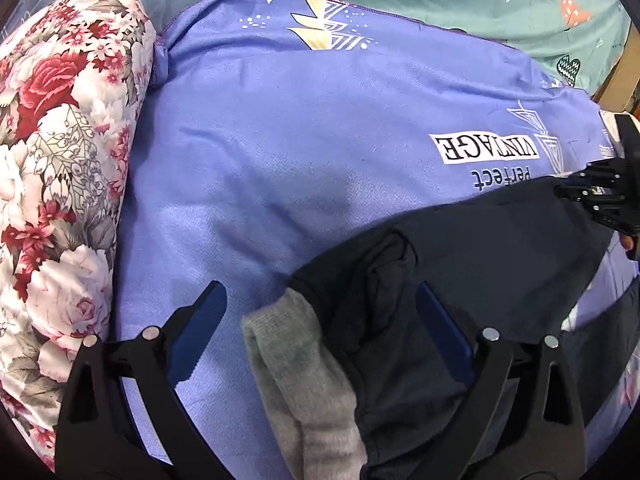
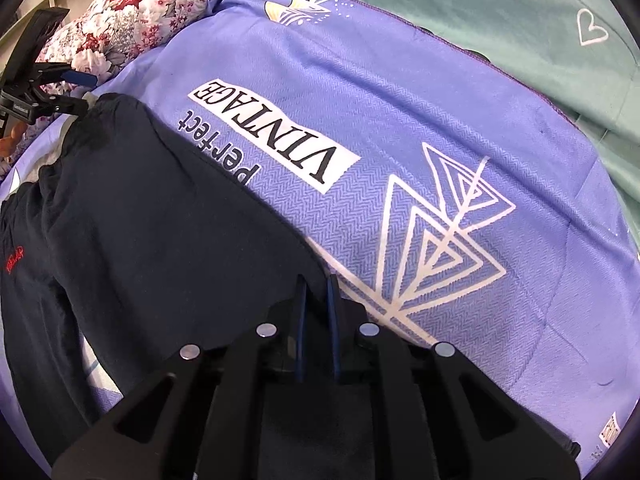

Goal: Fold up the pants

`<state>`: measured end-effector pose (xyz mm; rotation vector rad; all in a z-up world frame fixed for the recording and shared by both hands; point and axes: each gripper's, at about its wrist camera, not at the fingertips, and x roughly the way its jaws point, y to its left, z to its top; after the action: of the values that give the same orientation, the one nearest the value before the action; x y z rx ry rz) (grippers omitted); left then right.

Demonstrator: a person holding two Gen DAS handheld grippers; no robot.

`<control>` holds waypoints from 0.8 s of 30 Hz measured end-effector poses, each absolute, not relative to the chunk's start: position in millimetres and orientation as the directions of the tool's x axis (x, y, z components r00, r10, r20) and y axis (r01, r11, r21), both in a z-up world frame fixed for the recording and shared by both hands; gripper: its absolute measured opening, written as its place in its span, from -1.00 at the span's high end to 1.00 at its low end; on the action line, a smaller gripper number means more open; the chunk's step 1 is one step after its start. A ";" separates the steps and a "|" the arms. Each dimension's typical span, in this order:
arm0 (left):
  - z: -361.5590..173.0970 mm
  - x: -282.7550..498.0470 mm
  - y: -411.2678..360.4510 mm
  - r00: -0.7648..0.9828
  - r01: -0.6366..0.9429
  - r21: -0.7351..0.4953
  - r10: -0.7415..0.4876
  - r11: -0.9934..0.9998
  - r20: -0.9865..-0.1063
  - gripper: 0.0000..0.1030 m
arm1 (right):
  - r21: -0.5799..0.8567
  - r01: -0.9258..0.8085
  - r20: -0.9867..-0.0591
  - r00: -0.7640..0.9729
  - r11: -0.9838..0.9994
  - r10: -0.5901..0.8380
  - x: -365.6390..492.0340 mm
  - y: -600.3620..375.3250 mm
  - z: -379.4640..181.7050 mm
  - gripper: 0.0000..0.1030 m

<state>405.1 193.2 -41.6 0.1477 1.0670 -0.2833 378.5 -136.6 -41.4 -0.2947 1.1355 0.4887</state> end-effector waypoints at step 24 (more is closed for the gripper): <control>-66.8 405.0 203.1 0.451 0.283 -0.065 -0.192 0.957 -0.872 -0.12 | -0.052 -0.508 -0.920 0.359 0.860 0.156 377.0 -133.8 -31.1 0.04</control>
<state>405.0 203.1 -66.8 0.0950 1.0636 -0.2945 377.0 -133.8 -31.1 -0.3562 1.1287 0.4401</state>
